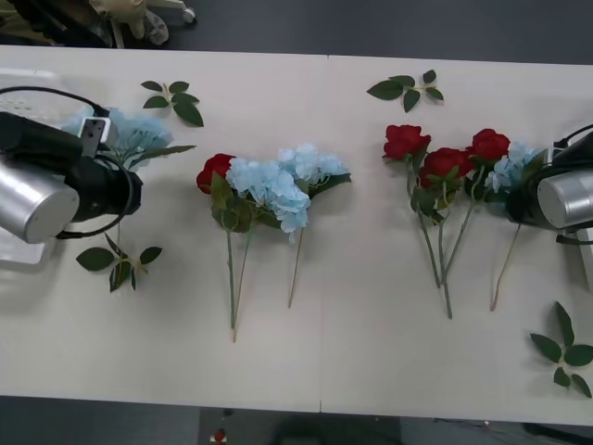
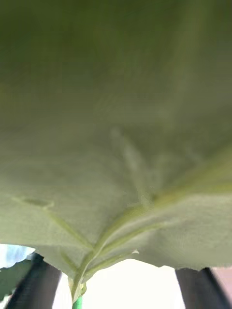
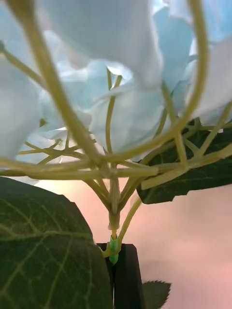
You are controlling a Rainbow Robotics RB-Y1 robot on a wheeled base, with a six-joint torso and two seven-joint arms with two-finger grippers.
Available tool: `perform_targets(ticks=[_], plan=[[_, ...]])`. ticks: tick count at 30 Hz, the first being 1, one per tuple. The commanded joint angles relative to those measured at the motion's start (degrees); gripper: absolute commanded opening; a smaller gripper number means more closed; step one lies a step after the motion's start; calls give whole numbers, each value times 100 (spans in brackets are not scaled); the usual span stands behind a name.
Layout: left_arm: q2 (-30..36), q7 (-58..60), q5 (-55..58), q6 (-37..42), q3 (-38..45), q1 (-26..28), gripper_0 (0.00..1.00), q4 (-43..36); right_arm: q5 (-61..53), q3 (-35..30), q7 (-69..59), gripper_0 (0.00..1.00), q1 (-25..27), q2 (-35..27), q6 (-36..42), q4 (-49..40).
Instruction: Put the red flowers into the right box and the blue flowers into the left box
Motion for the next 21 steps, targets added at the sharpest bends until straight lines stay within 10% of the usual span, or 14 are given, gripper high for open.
perform_targets(ticks=[1, 21], plan=[[682, -278, -86, 232, 133, 76, 0, -664, 49, -22, -172, 10, -109, 29, 2, -7], [1868, -2220, -60, 91, 1548, 402, 0, 900, -373, -426, -128, 0, -118, 11, 46, -51]])
